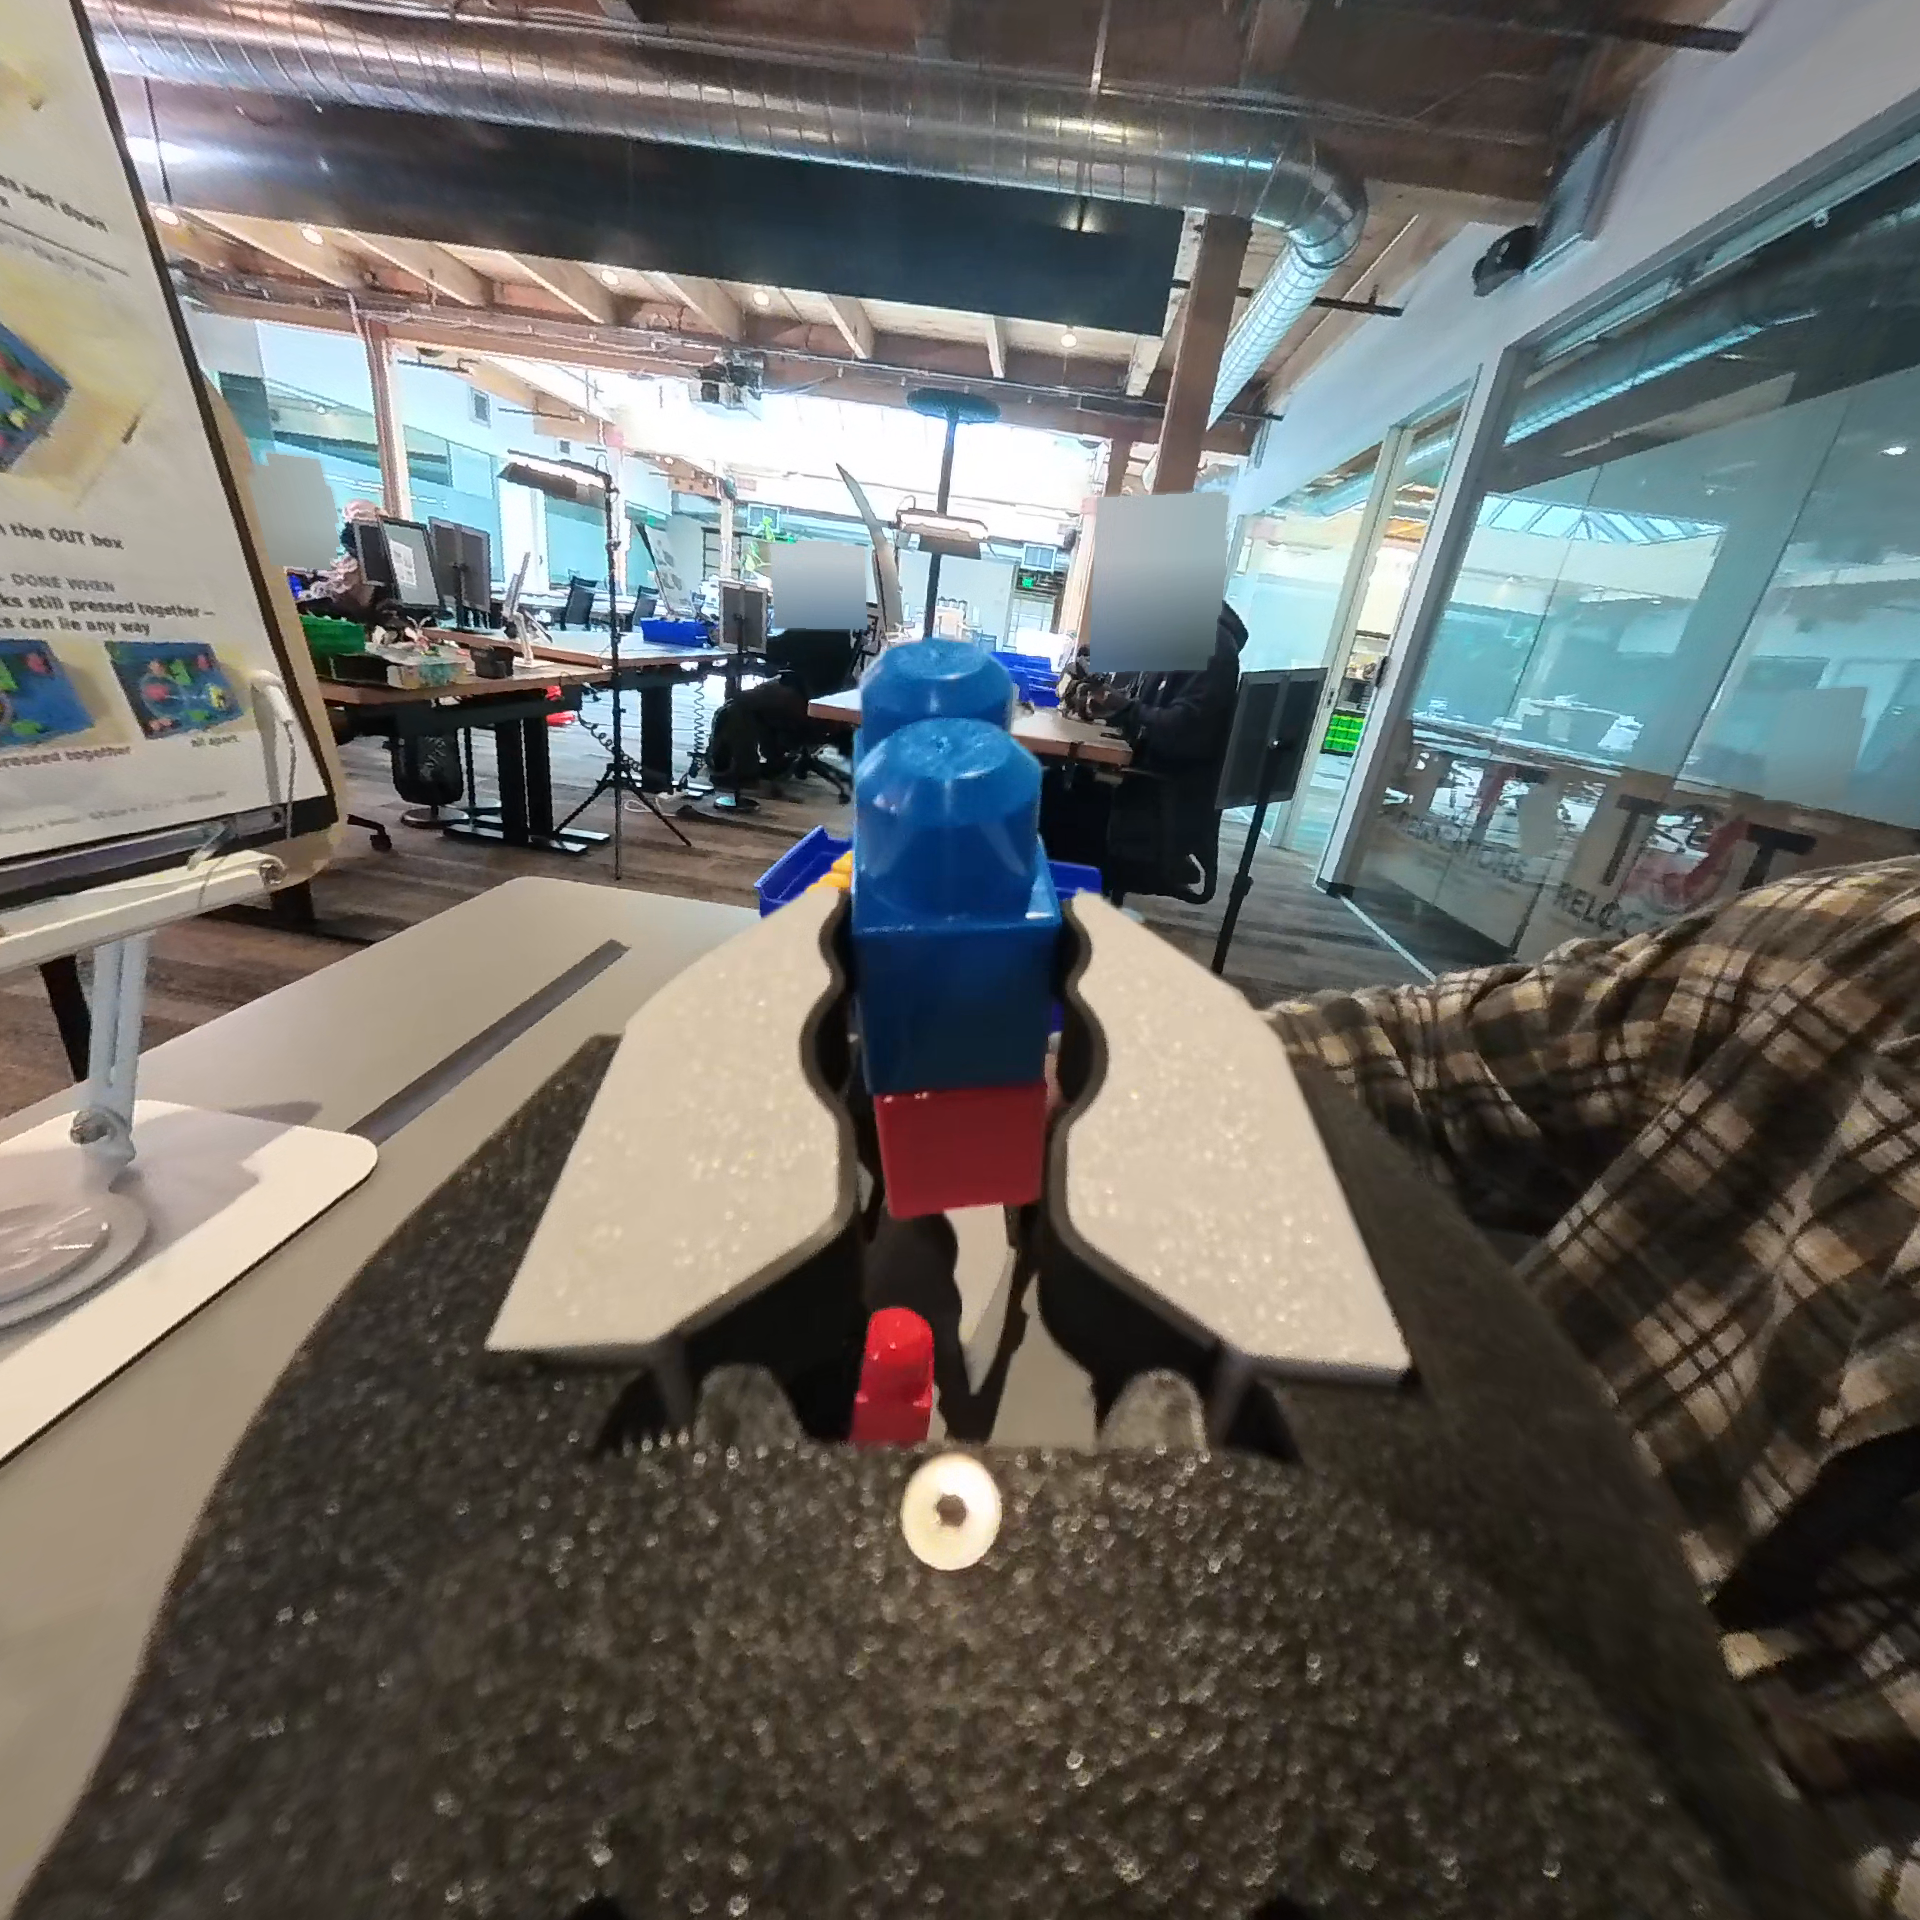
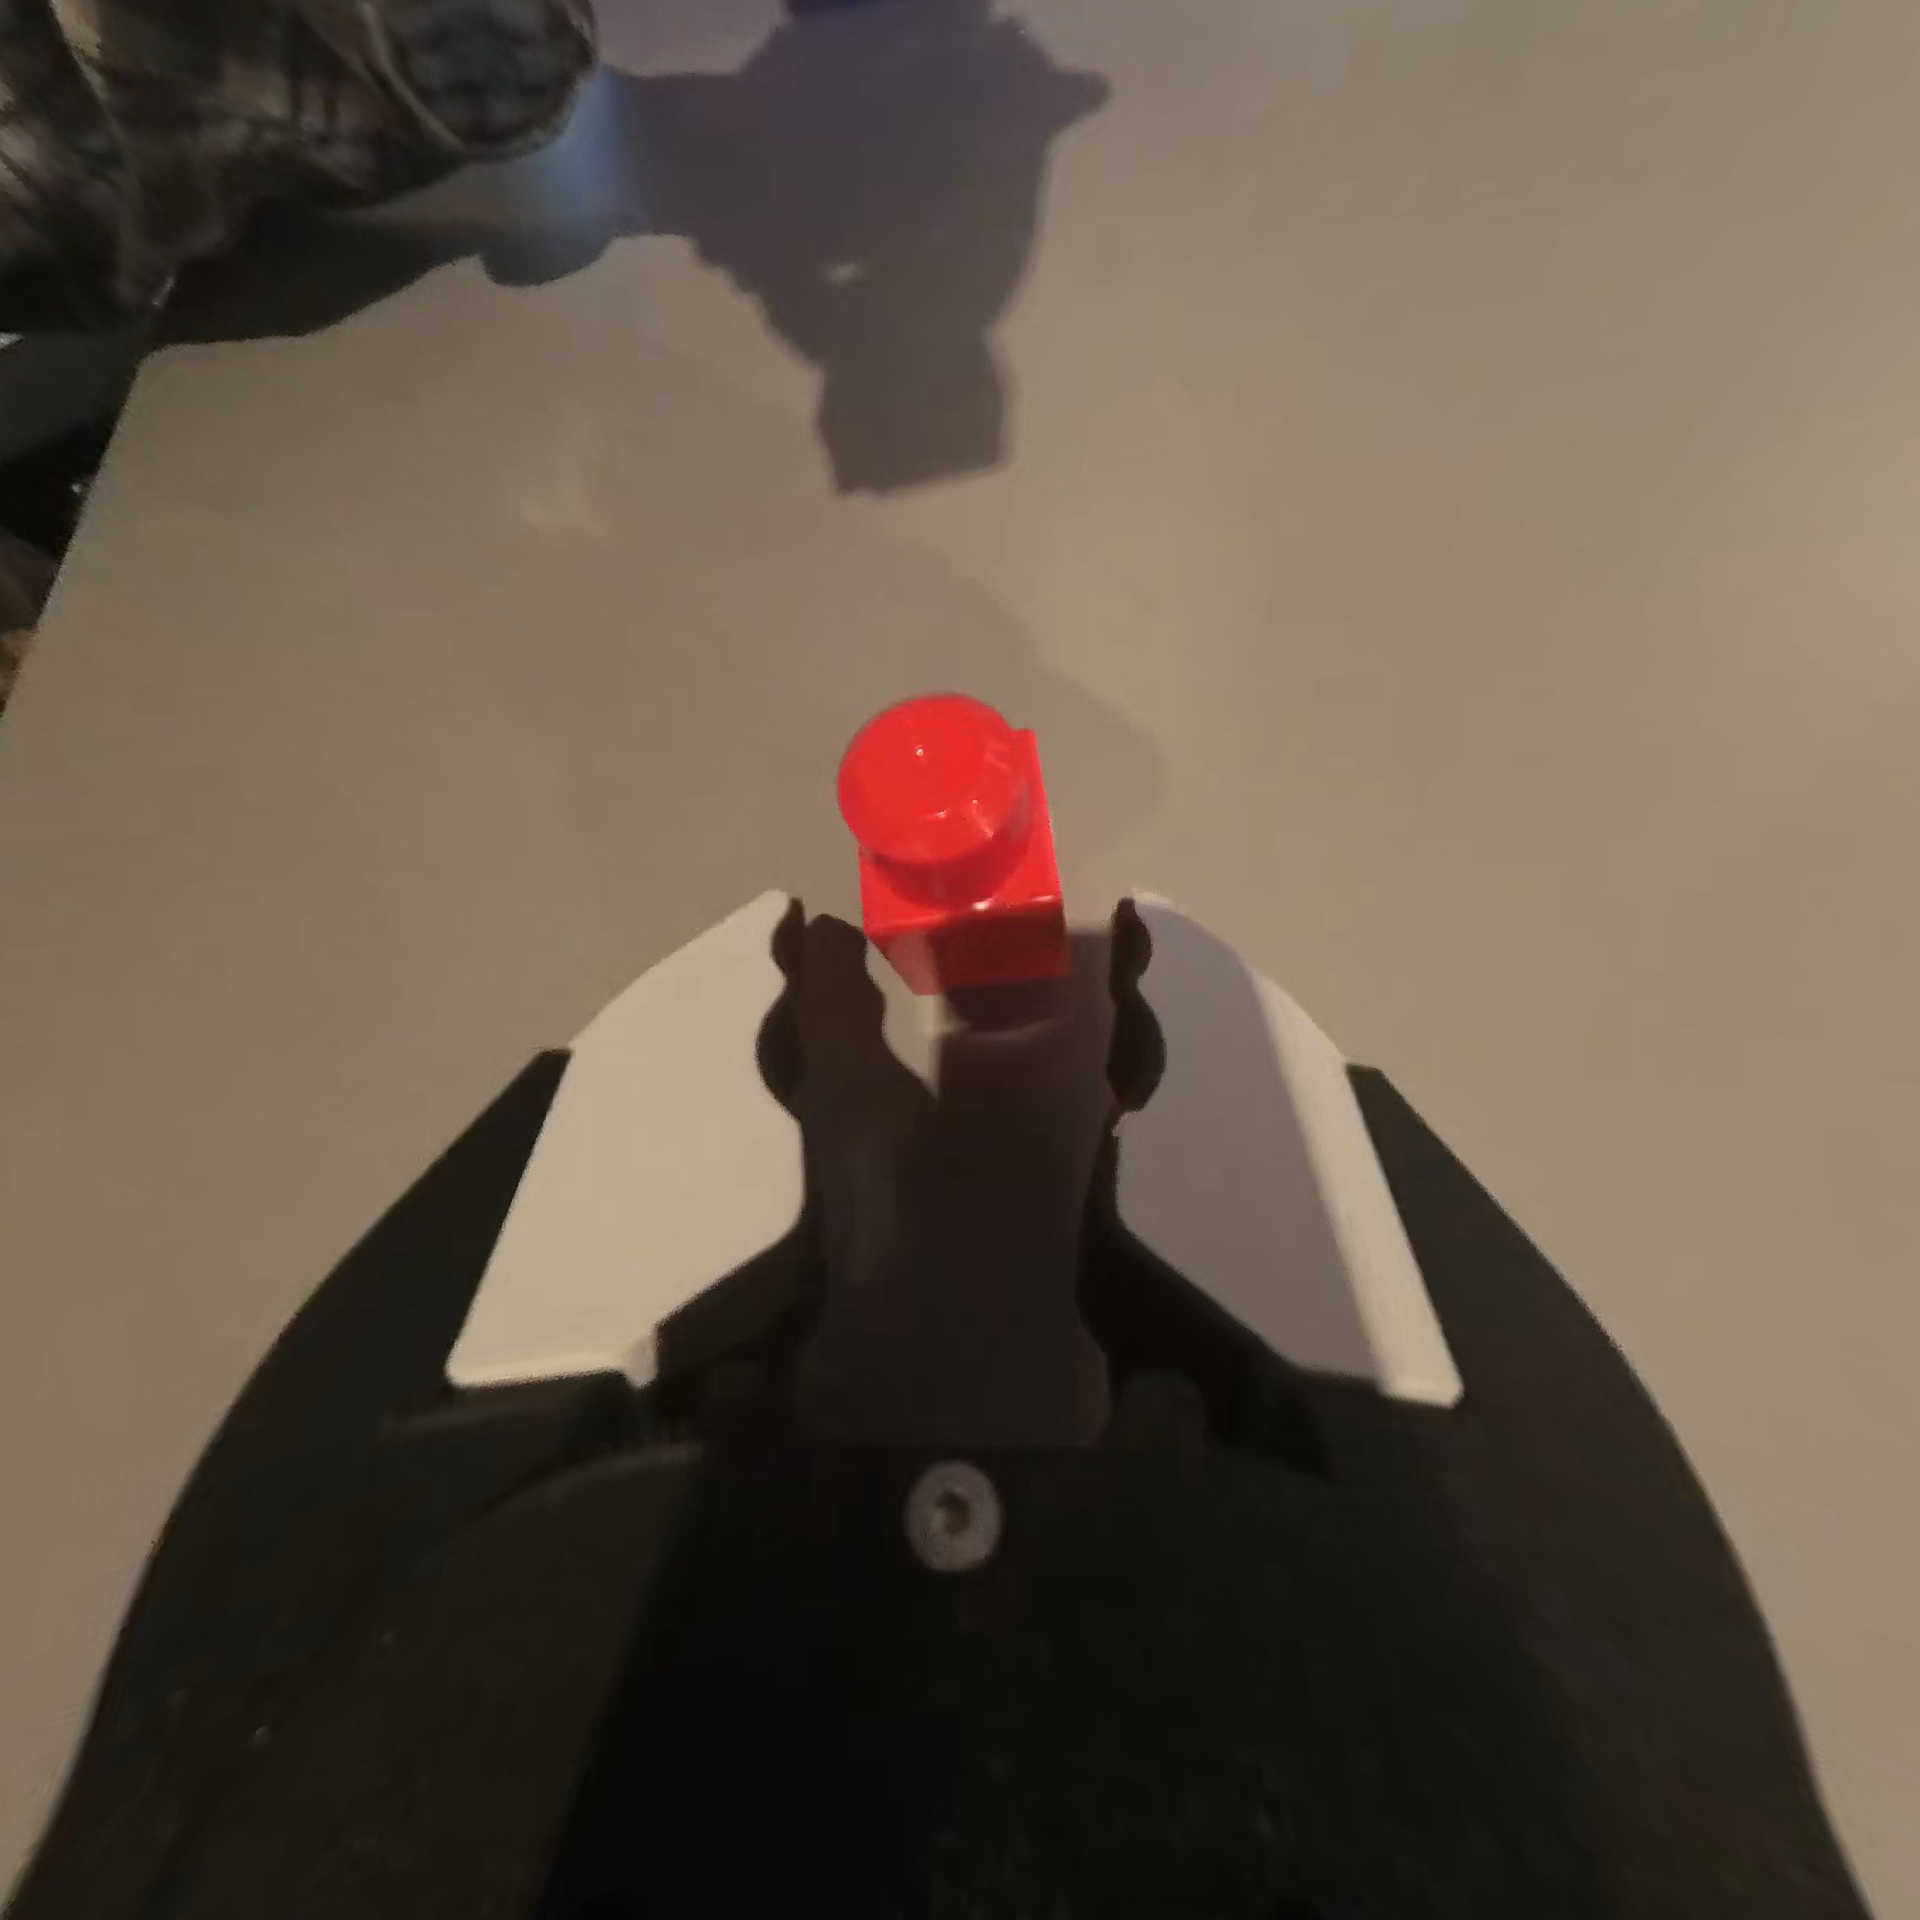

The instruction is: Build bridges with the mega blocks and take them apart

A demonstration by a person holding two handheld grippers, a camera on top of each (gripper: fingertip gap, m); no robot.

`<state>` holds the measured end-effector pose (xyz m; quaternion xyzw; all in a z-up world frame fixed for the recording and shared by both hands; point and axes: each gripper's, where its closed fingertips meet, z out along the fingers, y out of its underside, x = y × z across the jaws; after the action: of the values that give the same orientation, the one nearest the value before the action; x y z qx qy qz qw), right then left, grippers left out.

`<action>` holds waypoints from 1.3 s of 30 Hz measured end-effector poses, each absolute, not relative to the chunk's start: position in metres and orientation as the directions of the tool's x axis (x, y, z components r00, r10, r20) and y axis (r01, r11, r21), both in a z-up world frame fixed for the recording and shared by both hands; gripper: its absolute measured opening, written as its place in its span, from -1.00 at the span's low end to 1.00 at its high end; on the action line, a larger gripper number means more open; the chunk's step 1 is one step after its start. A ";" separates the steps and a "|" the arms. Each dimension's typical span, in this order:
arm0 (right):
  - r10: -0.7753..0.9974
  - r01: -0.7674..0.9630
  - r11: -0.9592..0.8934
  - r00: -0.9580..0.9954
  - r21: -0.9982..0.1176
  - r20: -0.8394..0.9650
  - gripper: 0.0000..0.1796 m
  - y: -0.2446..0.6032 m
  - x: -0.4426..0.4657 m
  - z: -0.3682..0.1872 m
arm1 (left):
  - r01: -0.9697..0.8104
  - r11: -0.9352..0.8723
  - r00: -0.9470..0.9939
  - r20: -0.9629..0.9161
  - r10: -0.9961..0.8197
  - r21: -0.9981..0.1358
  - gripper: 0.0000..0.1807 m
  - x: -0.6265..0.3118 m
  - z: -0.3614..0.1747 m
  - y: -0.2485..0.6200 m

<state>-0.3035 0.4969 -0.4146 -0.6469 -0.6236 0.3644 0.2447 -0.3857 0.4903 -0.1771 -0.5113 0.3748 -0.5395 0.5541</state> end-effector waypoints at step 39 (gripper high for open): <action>0.944 0.732 -0.142 -0.102 -0.667 -0.313 -0.59 0.451 -0.310 -0.331 | -0.091 -0.231 0.078 0.225 -0.971 -0.969 -0.59 -0.343 -0.235 0.481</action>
<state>-0.3096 0.4510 -0.3307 -0.6552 -0.6396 0.3766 0.1410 -0.3431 0.4805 -0.2351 -0.5950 0.4464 -0.5116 0.4301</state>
